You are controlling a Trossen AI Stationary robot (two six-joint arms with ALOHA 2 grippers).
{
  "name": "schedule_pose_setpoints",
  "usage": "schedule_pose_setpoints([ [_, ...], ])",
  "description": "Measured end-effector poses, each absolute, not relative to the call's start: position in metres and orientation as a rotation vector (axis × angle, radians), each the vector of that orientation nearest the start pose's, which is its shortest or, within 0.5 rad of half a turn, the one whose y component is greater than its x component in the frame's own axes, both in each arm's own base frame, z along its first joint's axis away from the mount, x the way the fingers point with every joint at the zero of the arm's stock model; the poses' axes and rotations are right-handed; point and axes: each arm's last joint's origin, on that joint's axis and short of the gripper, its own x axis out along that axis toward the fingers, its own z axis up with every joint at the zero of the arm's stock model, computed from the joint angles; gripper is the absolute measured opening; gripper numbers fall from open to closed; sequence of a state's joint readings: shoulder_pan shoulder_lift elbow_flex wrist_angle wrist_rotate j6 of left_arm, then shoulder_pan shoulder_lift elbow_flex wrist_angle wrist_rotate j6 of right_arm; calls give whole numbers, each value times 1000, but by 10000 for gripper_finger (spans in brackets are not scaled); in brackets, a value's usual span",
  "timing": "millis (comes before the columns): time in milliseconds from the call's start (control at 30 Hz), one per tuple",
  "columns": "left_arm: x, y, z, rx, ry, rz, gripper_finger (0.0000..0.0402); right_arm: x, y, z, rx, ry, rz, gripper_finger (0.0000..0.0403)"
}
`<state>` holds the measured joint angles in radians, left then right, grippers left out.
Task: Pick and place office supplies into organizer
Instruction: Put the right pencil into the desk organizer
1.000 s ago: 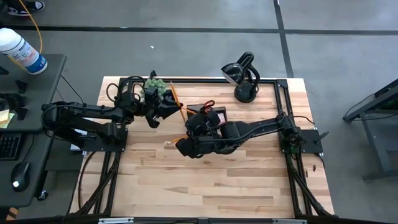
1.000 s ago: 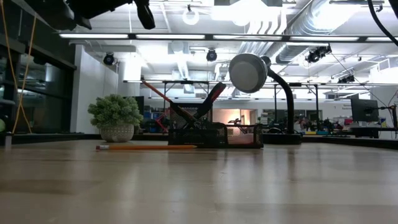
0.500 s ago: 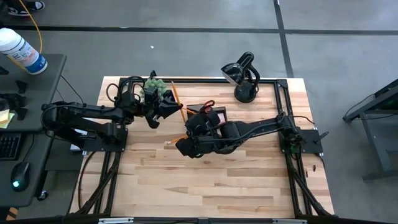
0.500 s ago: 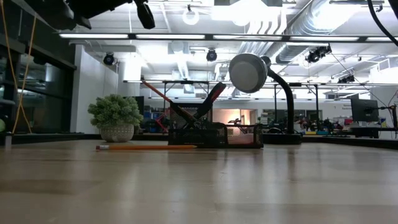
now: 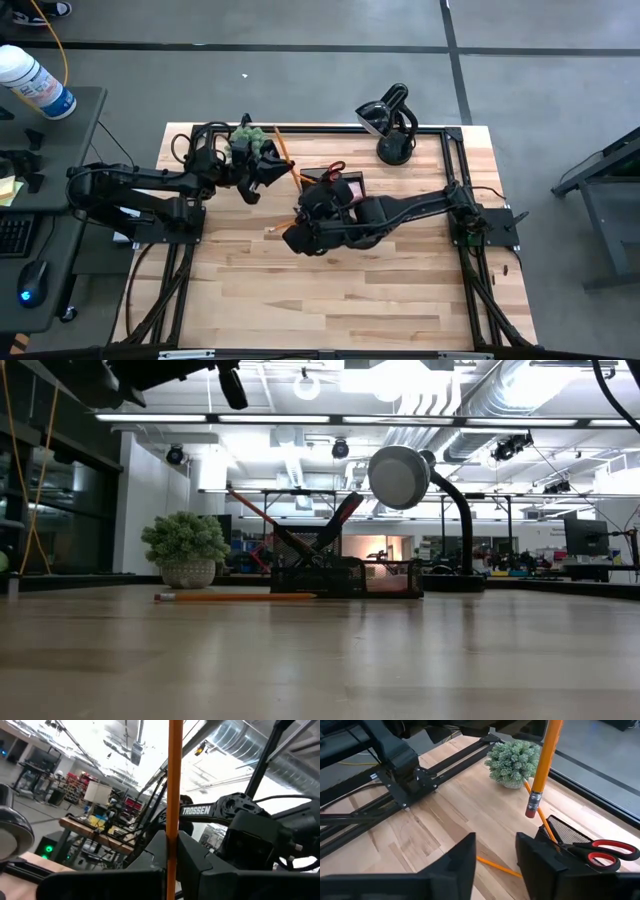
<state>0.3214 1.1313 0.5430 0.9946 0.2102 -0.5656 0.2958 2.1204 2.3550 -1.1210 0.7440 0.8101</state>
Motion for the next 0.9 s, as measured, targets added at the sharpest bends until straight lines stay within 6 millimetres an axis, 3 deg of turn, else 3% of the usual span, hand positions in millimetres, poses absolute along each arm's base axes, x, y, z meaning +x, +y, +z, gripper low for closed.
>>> schedule_pose_setpoints([
  [233, 223, 69, 294, -340, -413, 47, 2, 423, 109, 376, 321, 560, -671, 189],
  [333, 223, 69, 293, -267, -399, 80, 2, 415, 109, 387, 329, 546, -662, 201],
  [667, 230, 74, 273, -25, -192, 233, 1, 359, 98, 453, 374, 377, -670, 200],
  [900, 243, 81, 251, 149, -70, 347, 0, 352, 89, 461, 382, 359, -688, 199],
])
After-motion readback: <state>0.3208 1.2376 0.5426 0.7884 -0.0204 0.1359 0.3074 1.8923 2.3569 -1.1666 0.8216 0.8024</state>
